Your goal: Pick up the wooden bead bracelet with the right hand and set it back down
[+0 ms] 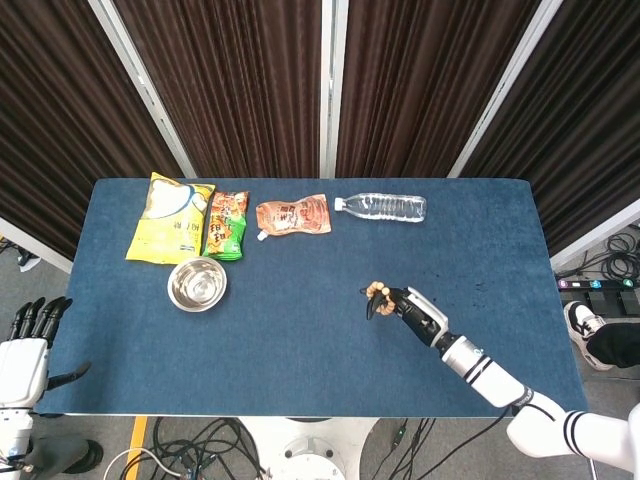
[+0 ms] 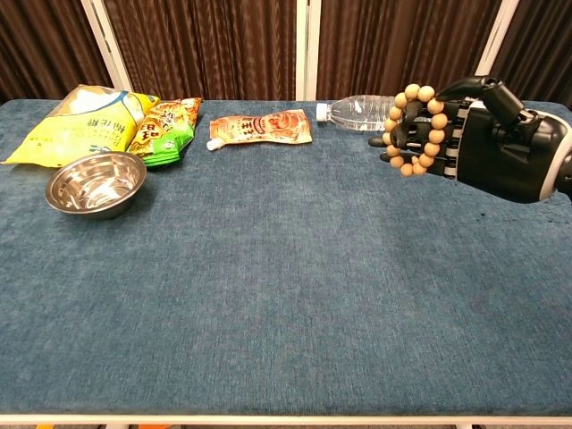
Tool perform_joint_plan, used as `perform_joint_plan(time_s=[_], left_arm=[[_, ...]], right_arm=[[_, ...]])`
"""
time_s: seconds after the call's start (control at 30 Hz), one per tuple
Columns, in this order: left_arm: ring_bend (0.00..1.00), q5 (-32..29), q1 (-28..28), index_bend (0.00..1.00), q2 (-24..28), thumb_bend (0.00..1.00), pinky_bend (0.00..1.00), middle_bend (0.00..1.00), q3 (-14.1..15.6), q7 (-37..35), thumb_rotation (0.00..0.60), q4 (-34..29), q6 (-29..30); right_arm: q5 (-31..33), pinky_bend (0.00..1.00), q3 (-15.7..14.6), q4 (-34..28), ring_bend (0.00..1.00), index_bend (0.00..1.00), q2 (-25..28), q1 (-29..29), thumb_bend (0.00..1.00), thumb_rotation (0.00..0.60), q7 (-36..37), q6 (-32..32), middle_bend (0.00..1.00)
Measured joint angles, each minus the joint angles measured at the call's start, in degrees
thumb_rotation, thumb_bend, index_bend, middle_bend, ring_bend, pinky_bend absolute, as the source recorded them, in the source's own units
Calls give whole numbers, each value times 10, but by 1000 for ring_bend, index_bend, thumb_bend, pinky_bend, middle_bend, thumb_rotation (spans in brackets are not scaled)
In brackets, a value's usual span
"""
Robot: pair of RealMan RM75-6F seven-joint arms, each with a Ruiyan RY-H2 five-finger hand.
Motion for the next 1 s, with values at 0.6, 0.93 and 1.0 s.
perform_joint_plan(time_s=[0.6, 0.93, 1.0], left_arm=[[1, 1, 1, 110, -3, 0, 1, 90, 0, -4, 600, 4, 2], [1, -1, 1, 110, -3, 0, 1, 90, -1, -5, 600, 5, 0], [1, -2, 0, 110, -4, 0, 1, 90, -1, -5, 600, 5, 0]], right_arm=[[-25, 0, 2, 24, 73, 378, 0, -17, 1000, 170, -31, 34, 446], [-36, 0, -1, 41, 59, 338, 1, -20, 1000, 166, -24, 48, 419], [-34, 0, -1, 43, 59, 329, 2, -20, 1000, 162, -22, 48, 417]])
